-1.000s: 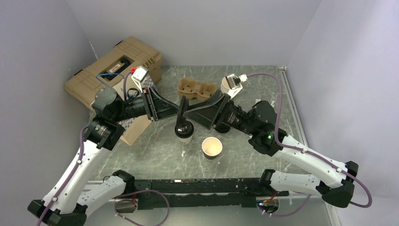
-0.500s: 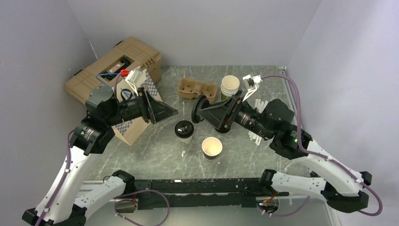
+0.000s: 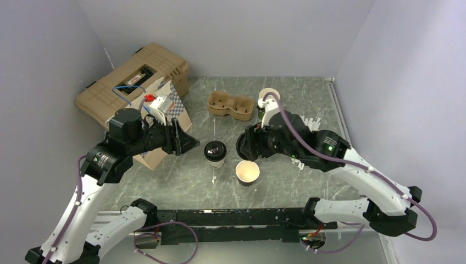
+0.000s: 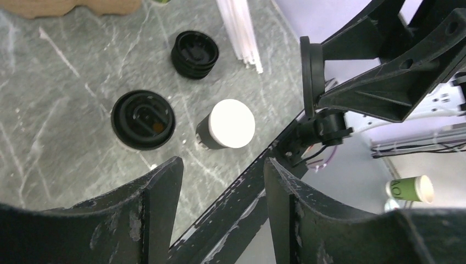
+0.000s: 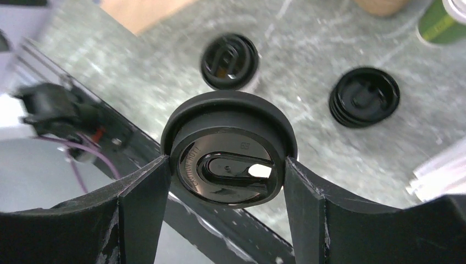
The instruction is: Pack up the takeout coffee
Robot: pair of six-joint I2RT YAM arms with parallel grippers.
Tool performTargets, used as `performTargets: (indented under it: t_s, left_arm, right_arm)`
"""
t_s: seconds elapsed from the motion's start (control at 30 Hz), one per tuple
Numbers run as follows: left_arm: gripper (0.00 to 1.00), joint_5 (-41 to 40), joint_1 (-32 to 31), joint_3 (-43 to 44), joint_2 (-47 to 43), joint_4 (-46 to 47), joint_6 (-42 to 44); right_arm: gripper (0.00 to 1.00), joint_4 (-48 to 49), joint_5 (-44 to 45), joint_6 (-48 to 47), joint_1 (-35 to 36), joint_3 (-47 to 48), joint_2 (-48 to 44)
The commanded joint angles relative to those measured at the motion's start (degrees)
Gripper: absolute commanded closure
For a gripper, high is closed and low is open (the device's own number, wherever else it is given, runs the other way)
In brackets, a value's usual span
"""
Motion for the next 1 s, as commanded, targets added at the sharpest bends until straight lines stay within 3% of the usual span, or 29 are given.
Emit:
performTargets:
  t_s: [0.0, 0.07, 0.53, 0.97]
  left_arm:
    - [0.39, -2.2, 0.2, -2.7, -1.8, -2.2, 5.6]
    - [0.39, -2.0, 0.1, -5.3, -3.0, -1.5, 6.1]
    - [0.39, 0.2, 0.1, -17.6, -7.7, 6.1, 6.8]
    - [0.40, -0.4, 0.1, -17.5, -7.3, 4.9, 7.7]
  right_arm:
    - [0.54, -11.6, 2.7, -4.1, 0.2, 3.9, 4.1]
    - [0.58, -13.1, 3.6, -4.2, 0.3, 4.0, 6.2]
    - [0.58, -14.4, -0.1, -6.7, 0.3, 3.2, 16.7]
    - [0.59, -13.5, -3.0, -9.4, 0.2, 1.0, 23.0]
